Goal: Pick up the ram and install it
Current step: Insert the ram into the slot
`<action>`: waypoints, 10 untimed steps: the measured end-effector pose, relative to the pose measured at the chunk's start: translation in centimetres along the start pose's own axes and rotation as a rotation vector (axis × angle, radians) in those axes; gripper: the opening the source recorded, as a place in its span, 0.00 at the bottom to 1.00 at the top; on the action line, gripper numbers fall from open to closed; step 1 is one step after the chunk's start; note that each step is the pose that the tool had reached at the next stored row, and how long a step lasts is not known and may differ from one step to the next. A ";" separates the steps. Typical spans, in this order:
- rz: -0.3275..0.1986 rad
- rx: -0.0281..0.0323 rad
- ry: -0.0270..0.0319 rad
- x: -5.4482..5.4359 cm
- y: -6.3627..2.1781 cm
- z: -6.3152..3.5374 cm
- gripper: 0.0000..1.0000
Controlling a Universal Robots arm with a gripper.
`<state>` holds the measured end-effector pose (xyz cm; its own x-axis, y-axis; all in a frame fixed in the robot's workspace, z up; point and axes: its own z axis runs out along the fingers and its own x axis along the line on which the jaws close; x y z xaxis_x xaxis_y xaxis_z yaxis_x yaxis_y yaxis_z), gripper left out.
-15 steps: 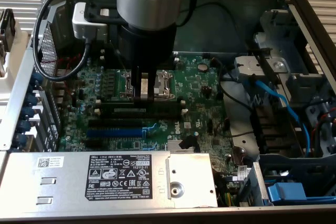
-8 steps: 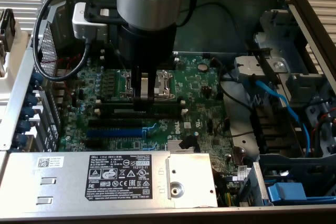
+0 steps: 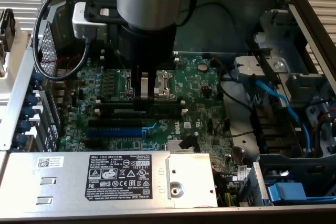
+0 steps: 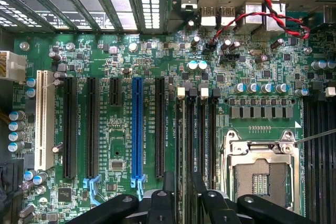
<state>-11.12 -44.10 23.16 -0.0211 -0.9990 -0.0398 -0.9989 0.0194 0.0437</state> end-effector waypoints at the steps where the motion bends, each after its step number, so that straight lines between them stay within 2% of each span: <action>1: 0.000 0.0000 0.0000 0.0 0.00 -0.06 0.27; 10: 0.000 0.0001 0.0000 0.0 0.03 -0.72 0.27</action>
<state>-11.12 -44.10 23.88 -0.0211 -0.9990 -0.0398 -0.9989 0.0194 0.0436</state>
